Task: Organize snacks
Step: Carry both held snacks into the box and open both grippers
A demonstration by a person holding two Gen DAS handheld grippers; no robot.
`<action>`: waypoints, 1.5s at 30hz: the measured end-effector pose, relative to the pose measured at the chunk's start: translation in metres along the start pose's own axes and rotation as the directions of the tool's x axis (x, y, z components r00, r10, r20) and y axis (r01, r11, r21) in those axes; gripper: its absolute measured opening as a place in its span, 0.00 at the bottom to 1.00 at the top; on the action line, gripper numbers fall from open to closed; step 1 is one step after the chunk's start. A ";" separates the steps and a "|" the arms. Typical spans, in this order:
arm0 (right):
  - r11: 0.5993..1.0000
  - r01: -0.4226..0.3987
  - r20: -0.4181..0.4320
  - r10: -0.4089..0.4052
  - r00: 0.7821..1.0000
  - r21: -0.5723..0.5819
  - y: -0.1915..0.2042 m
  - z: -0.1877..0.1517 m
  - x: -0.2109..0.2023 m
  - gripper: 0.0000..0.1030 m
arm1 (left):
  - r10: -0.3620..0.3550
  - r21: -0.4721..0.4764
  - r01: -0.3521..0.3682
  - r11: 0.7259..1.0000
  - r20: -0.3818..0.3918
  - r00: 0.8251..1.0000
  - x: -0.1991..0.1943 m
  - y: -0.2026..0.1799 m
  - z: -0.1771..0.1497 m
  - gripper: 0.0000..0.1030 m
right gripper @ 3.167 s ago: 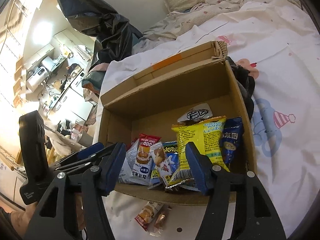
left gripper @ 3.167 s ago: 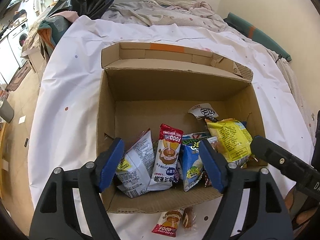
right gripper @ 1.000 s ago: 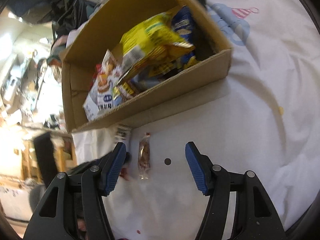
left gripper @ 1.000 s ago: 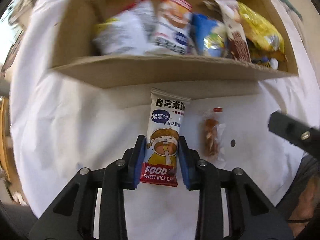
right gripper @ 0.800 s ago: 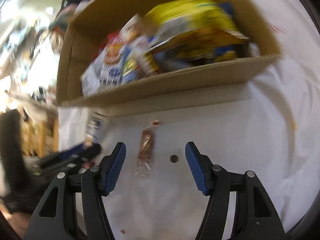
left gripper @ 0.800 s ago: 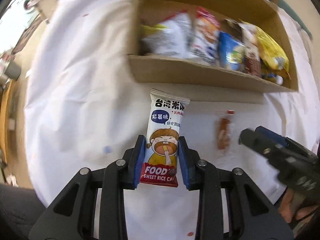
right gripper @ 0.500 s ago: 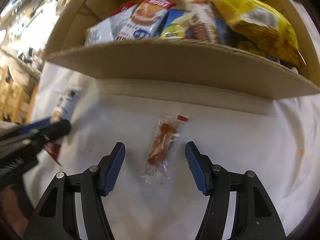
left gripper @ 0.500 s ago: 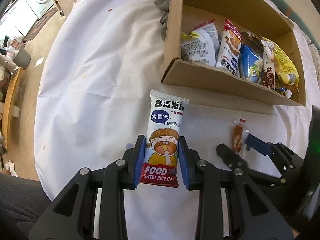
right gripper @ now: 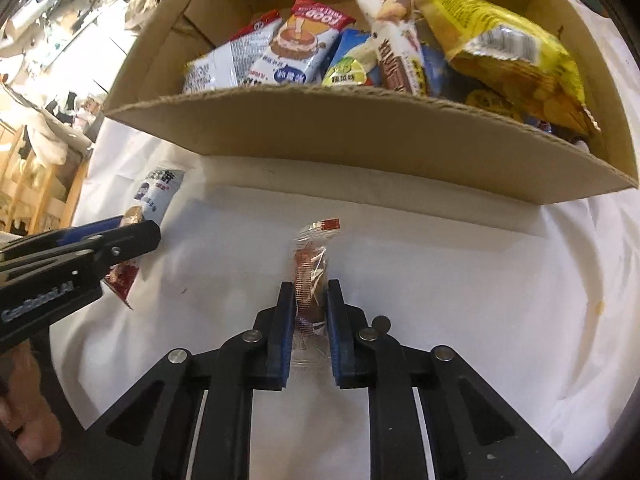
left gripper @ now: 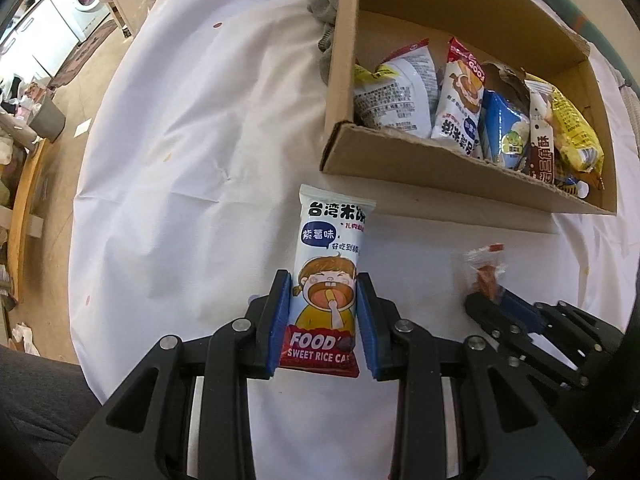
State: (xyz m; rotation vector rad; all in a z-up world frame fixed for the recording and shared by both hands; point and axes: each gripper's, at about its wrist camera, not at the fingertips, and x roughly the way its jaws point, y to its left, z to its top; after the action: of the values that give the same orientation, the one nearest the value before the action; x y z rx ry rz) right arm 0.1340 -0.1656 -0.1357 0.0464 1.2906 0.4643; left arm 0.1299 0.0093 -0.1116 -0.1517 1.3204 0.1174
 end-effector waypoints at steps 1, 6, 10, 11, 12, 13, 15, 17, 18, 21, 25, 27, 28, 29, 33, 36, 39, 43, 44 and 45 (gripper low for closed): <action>1.000 -0.011 0.004 0.011 1.000 0.003 -0.001 0.001 -0.004 0.15 | 0.003 -0.003 -0.003 1.000 0.000 1.000 0.000 0.000 0.000 0.27; 0.998 -0.059 0.037 0.059 0.998 0.003 -0.006 -0.006 -0.025 0.15 | -0.001 -0.034 0.002 0.999 0.021 1.000 -0.005 0.005 -0.006 0.27; 0.994 -0.106 0.078 0.106 0.991 -0.001 -0.010 -0.014 -0.051 0.15 | -0.024 -0.043 0.028 0.999 0.084 0.996 -0.031 0.010 -0.024 0.27; 0.993 -0.117 0.090 0.117 0.989 0.002 -0.011 -0.016 -0.056 0.15 | -0.027 -0.040 0.032 0.999 0.101 0.995 -0.038 0.011 -0.024 0.27; 0.991 -0.135 0.112 0.134 0.985 0.003 -0.015 -0.017 -0.068 0.15 | -0.032 -0.036 0.037 0.999 0.127 0.991 -0.047 0.012 -0.025 0.27; 0.989 -0.145 0.127 0.143 0.981 0.004 -0.006 -0.015 -0.070 0.15 | -0.035 -0.036 0.040 0.999 0.144 0.989 -0.054 0.012 -0.024 0.27; 0.986 -0.169 0.167 0.164 0.972 0.016 -0.010 -0.016 -0.084 0.15 | -0.050 -0.038 0.058 0.998 0.195 0.979 -0.072 0.015 -0.018 0.27; 0.981 -0.192 0.219 0.181 0.959 0.027 -0.018 -0.015 -0.101 0.15 | -0.068 -0.041 0.080 0.996 0.230 0.971 -0.086 0.017 -0.009 0.27; 0.980 -0.196 0.250 0.182 0.951 0.030 -0.023 -0.015 -0.111 0.15 | -0.076 -0.040 0.088 0.995 0.241 0.968 -0.090 0.016 -0.004 0.27; 0.980 -0.196 0.343 0.169 0.924 0.045 -0.036 -0.004 -0.132 0.15 | -0.093 -0.022 0.103 0.994 0.292 0.952 -0.109 0.014 0.014 0.27; 0.982 -0.146 0.431 0.081 0.899 0.119 -0.062 0.010 -0.153 0.15 | -0.107 -0.004 0.115 0.993 0.346 0.932 -0.124 0.006 0.035 0.27; 0.980 -0.125 0.448 0.043 0.893 0.154 -0.077 0.018 -0.155 0.15 | -0.113 0.011 0.117 0.993 0.375 0.920 -0.128 0.001 0.047 0.27; 0.978 -0.121 0.451 0.033 0.892 0.167 -0.081 0.024 -0.155 0.15 | -0.115 0.022 0.115 0.993 0.383 0.917 -0.130 -0.003 0.050 0.27; 0.977 -0.119 0.451 0.028 0.892 0.175 -0.087 0.027 -0.154 0.15 | -0.119 0.033 0.115 0.993 0.388 0.914 -0.130 -0.007 0.054 0.27; 0.966 -0.132 0.455 0.017 0.890 0.222 -0.112 0.039 -0.148 0.15 | -0.137 0.065 0.121 0.991 0.384 0.913 -0.126 -0.022 0.067 0.27; 0.956 -0.164 0.451 0.039 0.891 0.241 -0.119 0.044 -0.142 0.15 | -0.142 0.080 0.120 0.989 0.370 0.918 -0.116 -0.032 0.074 0.27; 0.960 -0.156 0.439 0.040 0.898 0.232 -0.116 0.051 -0.134 0.16 | -0.148 0.087 0.125 0.988 0.353 0.924 -0.105 -0.040 0.081 0.27; 0.967 -0.162 0.432 0.064 0.900 0.195 -0.106 0.061 -0.123 0.16 | -0.155 0.103 0.127 0.986 0.336 0.929 -0.090 -0.051 0.088 0.27; 0.969 -0.165 0.428 0.073 0.901 0.183 -0.103 0.064 -0.119 0.16 | -0.154 0.110 0.124 0.986 0.331 0.931 -0.085 -0.054 0.090 0.27; 0.972 -0.166 0.420 0.083 0.904 0.165 -0.098 0.068 -0.114 0.16 | -0.152 0.114 0.121 0.986 0.328 0.932 -0.081 -0.056 0.091 0.27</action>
State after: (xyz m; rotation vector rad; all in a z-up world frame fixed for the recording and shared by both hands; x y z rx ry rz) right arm 0.2048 -0.2796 -0.0400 0.3785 0.9144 0.4076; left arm 0.2065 -0.0293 -0.0086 -0.1385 0.9679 -0.0361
